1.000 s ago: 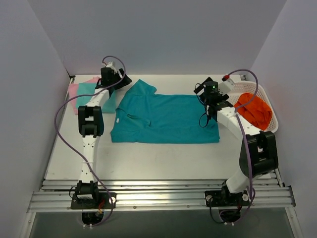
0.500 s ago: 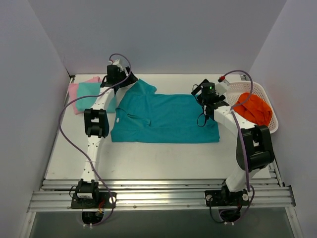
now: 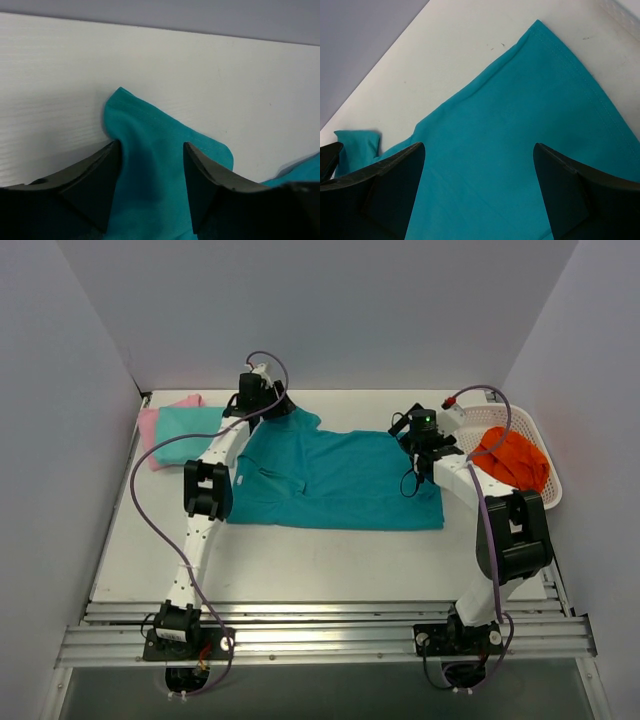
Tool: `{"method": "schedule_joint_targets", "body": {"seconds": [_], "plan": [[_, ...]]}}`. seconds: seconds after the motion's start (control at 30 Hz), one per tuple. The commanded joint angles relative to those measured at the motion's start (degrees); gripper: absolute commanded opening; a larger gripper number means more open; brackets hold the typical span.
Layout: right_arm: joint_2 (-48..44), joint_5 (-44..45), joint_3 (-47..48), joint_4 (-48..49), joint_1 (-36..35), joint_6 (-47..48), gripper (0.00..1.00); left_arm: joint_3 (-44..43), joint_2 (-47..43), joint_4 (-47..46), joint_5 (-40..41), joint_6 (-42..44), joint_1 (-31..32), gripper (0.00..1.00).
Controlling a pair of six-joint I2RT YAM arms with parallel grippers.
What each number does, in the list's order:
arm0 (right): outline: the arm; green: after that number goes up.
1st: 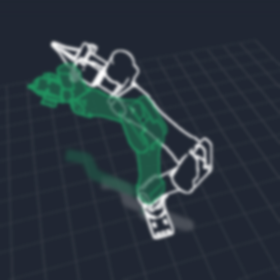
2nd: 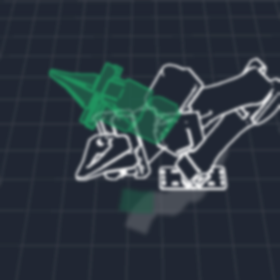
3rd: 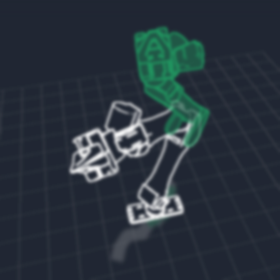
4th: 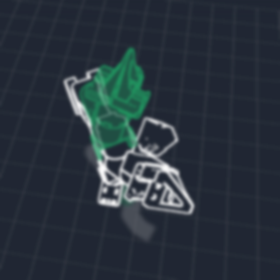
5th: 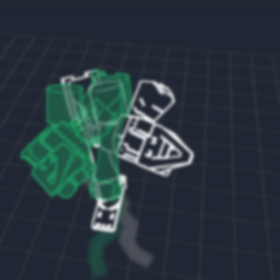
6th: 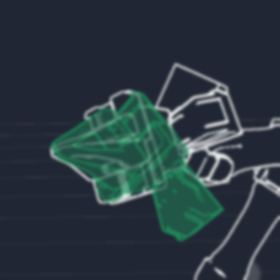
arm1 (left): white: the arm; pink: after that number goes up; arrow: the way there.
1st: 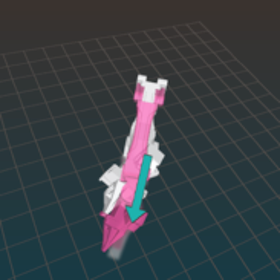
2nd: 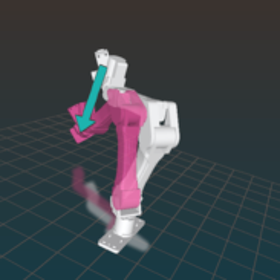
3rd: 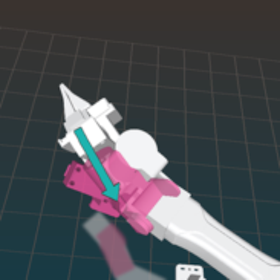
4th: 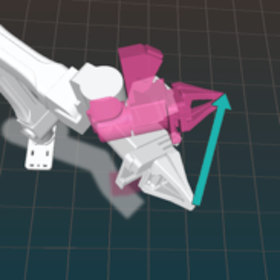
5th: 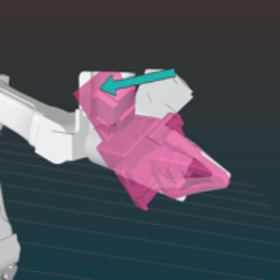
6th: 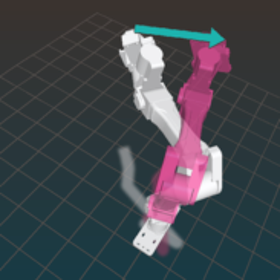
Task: Fold and stack the t-shirts
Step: Grap the side of the flattened tshirt furthest away from the robot with both arms
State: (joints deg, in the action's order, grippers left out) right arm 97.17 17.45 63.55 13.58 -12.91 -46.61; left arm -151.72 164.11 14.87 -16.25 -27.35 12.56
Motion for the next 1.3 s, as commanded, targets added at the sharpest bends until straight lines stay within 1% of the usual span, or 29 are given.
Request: {"method": "schedule_joint_targets", "body": {"seconds": [0.0,0.07,0.1,0.17,0.2,0.27,0.33,0.4,0.57,0.67,0.8,0.87,0.93,1.0,1.2,1.27], "plan": [[-2.3,-0.2,-0.7,1.3,0.4,0.1,0.85,0.3,-1.1,-0.3,1.1,0.7,-0.8,0.59],[-2.2,-0.2,-0.8,1.5,0.4,0.1,0.85,0.2,-1.2,-0.2,1.5,0.5,-0.9,0.49],[-2.0,-0.3,-1.0,1.6,0.4,0.3,0.85,0.2,-1.1,0.0,2.0,0.5,-0.9,0.37],[-1.2,-0.3,-1.1,2.1,0.6,0.4,0.85,0.2,-1.2,0.0,2.5,0.2,-1.0,0.27],[-0.9,-0.3,-1.1,2.3,0.9,0.7,0.85,0.3,-1.3,0.1,3.2,0.2,-1.0,0.18],[0.2,-0.4,-0.8,2.4,1.5,1.3,0.85,1.2,-1.7,0.0,3.8,-0.1,-1.3,0.10],[1.1,-0.7,0.4,2.1,2.2,2.4,0.85,2.4,-2.5,-0.5,4.3,-0.2,-1.8,0.04],[2.6,-1.2,1.7,1.6,3.3,3.2,0.86,4.6,-4.1,-0.4,4.8,-0.2,-2.8,0.02],[8.3,-1.5,8.3,-0.6,5.3,5.5,0.89,11.3,-8.3,-1.9,4.6,-0.1,-5.3,0.02],[12.6,-1.4,12.9,-1.9,6.2,5.6,0.90,12.8,-9.2,-2.3,4.8,0.5,-5.4,0.02],[18.8,-1.1,19.1,-4.4,8.8,6.1,0.90,12.9,-9.3,-2.0,4.6,1.2,-5.4,0.02],[22.7,-2.2,23.1,-5.7,9.7,5.9,0.89,13.0,-9.4,-1.9,4.8,1.4,-5.3,0.02],[25.4,-3.3,24.8,-5.2,10.5,5.7,0.88,13.0,-9.3,-2.0,4.2,1.5,-5.4,0.02],[28.3,-4.3,27.5,-4.5,10.8,5.8,0.87,12.9,-9.2,-2.1,3.6,1.4,-5.4,0.02],[35.6,-4.6,37.9,-7.8,10.8,6.4,0.87,13.6,-9.1,-2.9,2.9,1.3,-5.4,0.02],[36.6,-4.9,39.2,-8.0,11.0,6.3,0.86,13.8,-8.9,-3.2,2.8,1.2,-5.4,0.02]]}}
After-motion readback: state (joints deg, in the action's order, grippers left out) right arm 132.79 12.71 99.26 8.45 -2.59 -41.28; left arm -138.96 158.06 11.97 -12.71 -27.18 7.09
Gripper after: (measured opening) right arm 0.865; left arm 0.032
